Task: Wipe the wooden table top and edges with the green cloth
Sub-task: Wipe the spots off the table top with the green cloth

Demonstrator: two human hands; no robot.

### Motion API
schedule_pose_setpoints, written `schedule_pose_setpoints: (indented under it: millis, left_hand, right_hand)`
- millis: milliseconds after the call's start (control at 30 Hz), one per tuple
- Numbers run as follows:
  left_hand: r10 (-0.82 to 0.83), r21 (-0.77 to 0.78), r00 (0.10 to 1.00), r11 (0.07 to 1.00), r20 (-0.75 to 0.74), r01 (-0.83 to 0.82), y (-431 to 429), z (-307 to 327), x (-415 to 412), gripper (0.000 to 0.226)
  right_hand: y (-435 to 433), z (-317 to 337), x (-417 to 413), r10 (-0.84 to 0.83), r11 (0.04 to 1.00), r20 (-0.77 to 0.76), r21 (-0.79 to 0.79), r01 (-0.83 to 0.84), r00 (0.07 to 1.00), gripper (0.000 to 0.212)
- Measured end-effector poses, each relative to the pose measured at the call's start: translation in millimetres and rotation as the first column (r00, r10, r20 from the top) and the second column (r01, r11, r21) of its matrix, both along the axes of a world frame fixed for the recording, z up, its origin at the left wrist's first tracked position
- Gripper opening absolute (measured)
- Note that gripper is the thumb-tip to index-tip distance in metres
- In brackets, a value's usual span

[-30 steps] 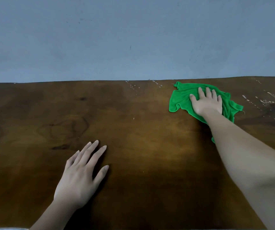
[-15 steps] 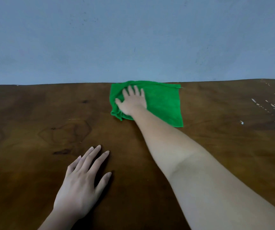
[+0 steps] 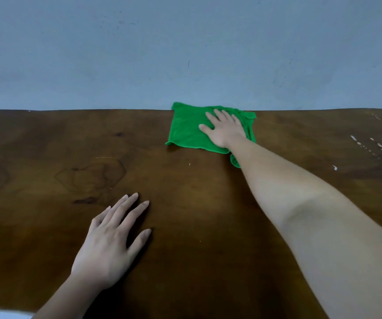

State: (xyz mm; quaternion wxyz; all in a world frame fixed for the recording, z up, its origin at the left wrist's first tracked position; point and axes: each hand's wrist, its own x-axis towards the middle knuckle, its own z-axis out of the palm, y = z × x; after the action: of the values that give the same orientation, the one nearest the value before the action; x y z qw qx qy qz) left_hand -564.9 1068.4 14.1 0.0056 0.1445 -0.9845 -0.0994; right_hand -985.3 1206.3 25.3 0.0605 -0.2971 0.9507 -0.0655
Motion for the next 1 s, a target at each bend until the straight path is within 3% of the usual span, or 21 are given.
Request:
schedule_pose_setpoints:
  millis: [133, 267, 633, 1000]
  left_hand:
    - [0.005, -0.008, 1.000, 1.000, 0.001, -0.005, 1, -1, 0, 0.074]
    - [0.013, -0.005, 1.000, 1.000, 0.016, -0.013, 2, 1, -1, 0.080]
    - [-0.011, -0.003, 1.000, 1.000, 0.013, 0.011, 2, 1, 2, 0.081]
    - [-0.066, 0.025, 0.997, 0.998, 0.030, 0.066, 56, 15, -17, 0.070]
  right_hand:
    - [50, -5, 9, -0.136, 0.991, 0.018, -0.004, 0.137, 0.990, 0.085]
    - [76, -7, 64, -0.171, 0.985, 0.017, 0.004, 0.171, 0.985, 0.082]
    - [113, -13, 272, 0.019, 1.000, 0.024, 0.010, -0.019, 1.000, 0.079]
    - [217, -12, 278, -0.119, 0.992, 0.022, -0.026, 0.120, 0.993, 0.079]
